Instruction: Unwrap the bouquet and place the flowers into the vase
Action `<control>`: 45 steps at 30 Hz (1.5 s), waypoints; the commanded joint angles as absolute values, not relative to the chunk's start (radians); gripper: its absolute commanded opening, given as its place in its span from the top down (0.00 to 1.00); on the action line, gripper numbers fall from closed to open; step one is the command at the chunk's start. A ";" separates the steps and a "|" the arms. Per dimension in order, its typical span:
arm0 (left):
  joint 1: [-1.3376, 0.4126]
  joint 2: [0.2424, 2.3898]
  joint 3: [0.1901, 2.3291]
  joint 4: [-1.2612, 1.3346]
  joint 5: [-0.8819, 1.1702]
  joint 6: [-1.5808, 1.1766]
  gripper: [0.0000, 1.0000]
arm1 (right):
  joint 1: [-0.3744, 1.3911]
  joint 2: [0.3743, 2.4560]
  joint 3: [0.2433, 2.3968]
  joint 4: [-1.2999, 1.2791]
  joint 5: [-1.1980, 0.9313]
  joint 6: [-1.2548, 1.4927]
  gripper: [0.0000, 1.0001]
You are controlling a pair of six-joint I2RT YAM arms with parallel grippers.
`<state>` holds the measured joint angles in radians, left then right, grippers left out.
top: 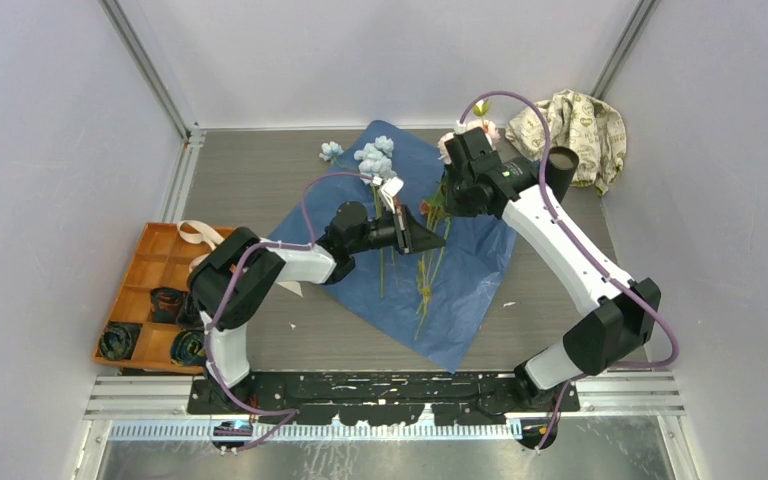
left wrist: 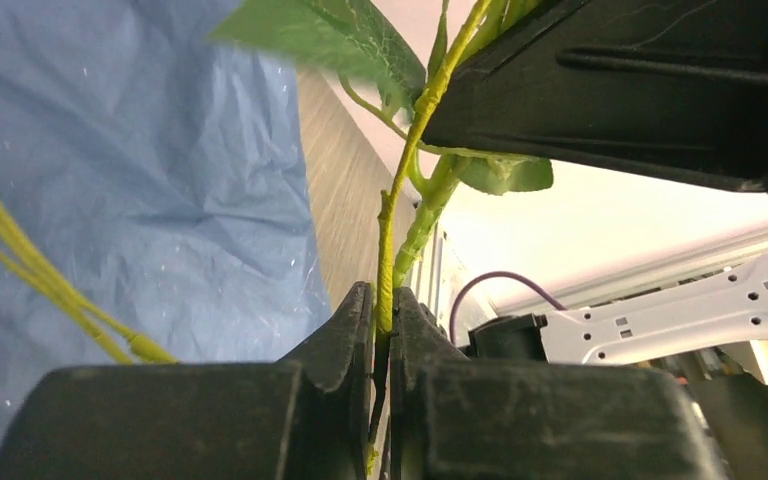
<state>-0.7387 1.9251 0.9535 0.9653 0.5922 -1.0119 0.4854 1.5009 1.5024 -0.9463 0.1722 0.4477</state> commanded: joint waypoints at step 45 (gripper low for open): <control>-0.626 1.796 0.835 0.668 0.488 -0.921 1.00 | 0.374 1.431 1.761 0.135 1.047 -0.509 0.99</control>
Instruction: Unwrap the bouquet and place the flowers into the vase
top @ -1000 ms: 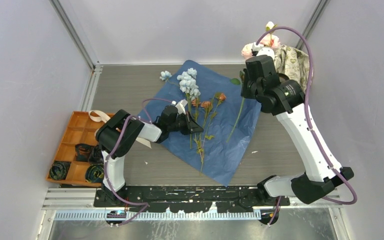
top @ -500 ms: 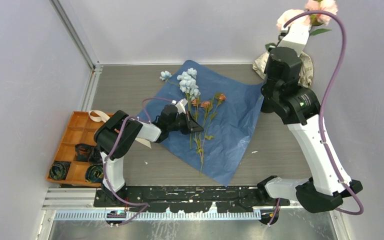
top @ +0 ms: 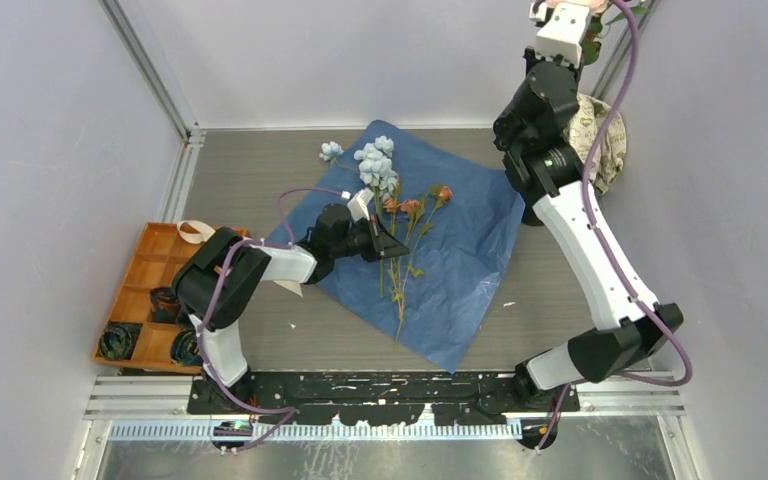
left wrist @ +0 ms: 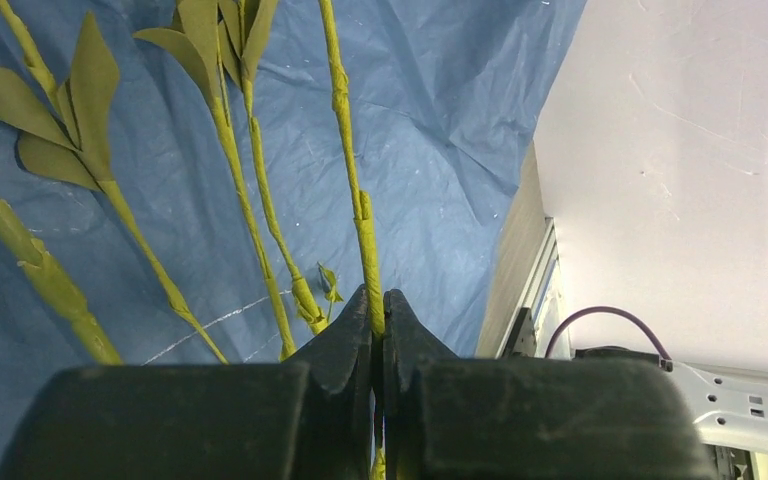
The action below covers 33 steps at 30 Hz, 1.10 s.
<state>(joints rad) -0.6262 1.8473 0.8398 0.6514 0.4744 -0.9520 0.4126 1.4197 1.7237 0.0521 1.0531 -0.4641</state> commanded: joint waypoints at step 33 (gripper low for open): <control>-0.626 1.731 0.836 0.605 0.463 -0.873 1.00 | 0.177 1.506 1.481 -0.220 0.848 0.072 0.78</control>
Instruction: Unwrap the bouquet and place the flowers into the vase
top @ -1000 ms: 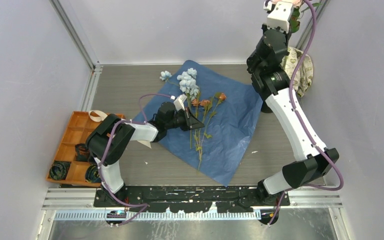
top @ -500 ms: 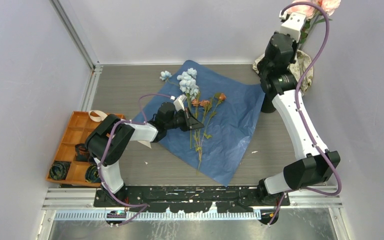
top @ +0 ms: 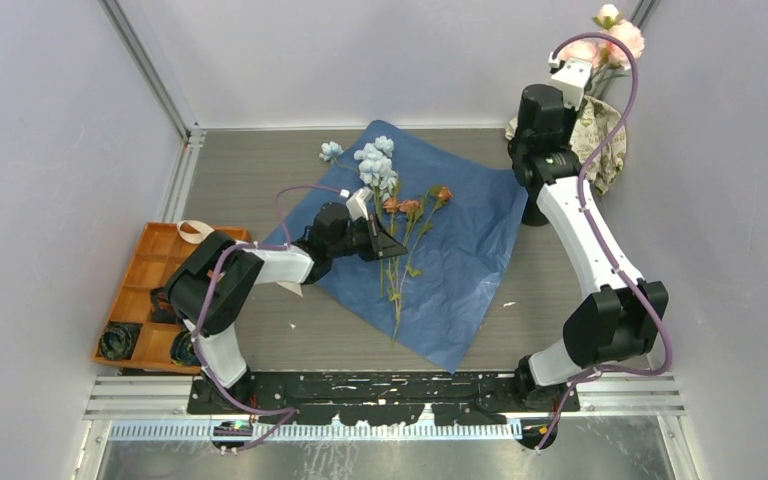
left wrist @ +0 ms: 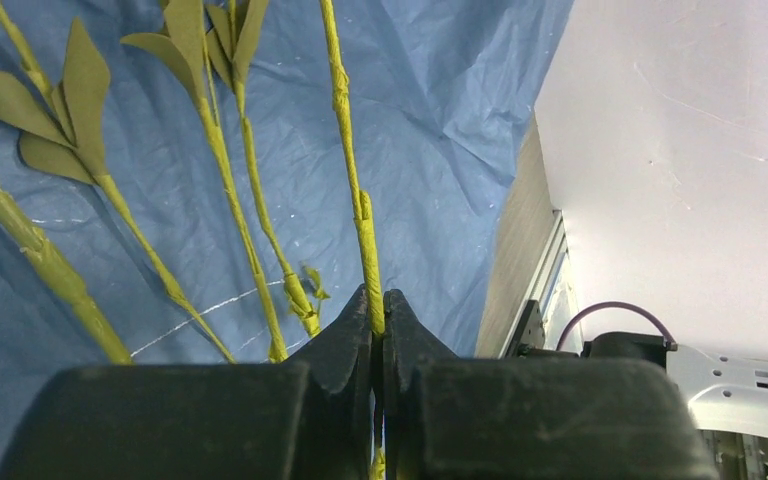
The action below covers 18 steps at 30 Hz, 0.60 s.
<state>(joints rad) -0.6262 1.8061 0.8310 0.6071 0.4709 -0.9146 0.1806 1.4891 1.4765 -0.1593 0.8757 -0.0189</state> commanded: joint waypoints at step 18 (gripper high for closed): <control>-0.633 1.721 0.845 0.586 0.456 -0.867 1.00 | 0.177 1.382 1.483 -0.388 0.874 0.157 0.21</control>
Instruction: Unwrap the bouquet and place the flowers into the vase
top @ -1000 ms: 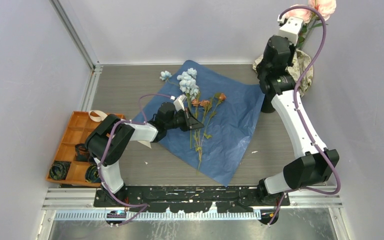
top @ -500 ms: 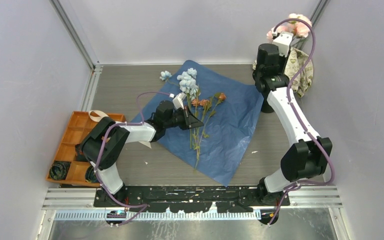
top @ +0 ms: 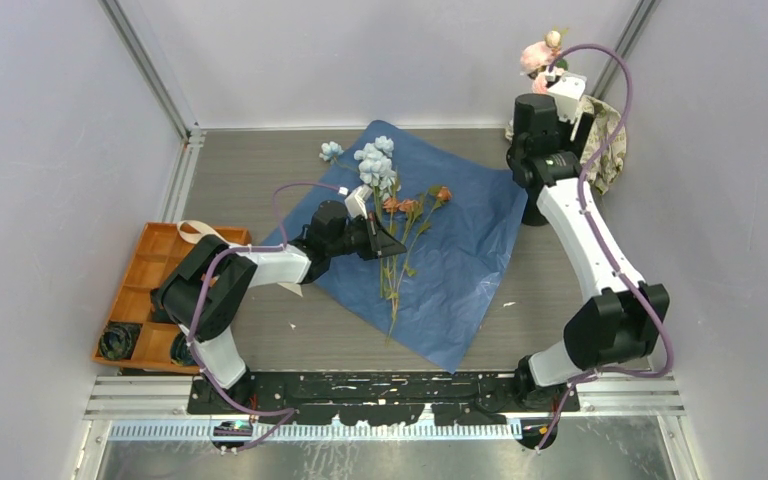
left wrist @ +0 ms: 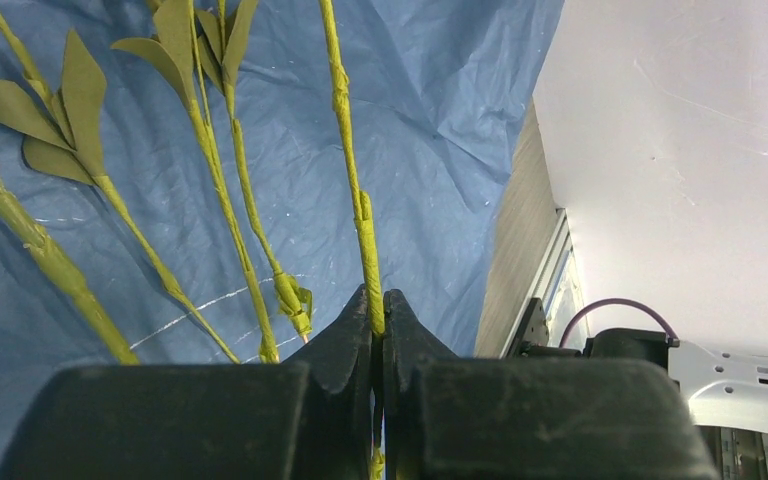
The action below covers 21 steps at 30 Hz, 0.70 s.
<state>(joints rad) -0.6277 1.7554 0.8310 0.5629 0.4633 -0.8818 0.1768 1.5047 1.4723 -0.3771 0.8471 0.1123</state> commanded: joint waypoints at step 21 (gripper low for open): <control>-0.646 1.680 0.861 0.505 0.421 -0.828 1.00 | 0.178 1.061 1.174 -0.469 -0.052 0.649 0.26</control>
